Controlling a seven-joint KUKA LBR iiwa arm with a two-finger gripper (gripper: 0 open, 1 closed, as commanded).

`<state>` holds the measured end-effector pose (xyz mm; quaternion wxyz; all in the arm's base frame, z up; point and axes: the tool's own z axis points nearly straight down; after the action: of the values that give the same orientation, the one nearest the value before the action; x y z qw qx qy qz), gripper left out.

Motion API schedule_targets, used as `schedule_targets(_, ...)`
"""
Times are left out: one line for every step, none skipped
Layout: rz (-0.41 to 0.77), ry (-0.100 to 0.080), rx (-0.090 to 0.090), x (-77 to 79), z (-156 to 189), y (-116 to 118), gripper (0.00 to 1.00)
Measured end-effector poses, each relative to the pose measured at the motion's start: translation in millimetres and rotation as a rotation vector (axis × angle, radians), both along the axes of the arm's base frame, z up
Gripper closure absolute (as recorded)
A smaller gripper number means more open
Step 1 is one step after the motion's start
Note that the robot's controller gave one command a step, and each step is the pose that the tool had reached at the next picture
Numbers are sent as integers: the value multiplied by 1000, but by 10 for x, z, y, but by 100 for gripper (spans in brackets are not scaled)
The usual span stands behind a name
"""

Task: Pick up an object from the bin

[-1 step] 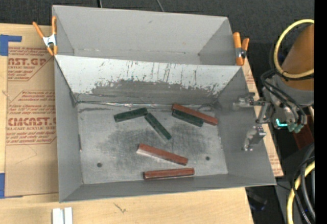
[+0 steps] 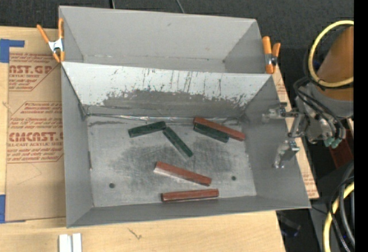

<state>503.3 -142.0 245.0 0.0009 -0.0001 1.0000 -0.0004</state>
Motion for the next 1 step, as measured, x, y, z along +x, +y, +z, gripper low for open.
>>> schedule_targets(3, -7, -3, 58, -60, 9, 0)
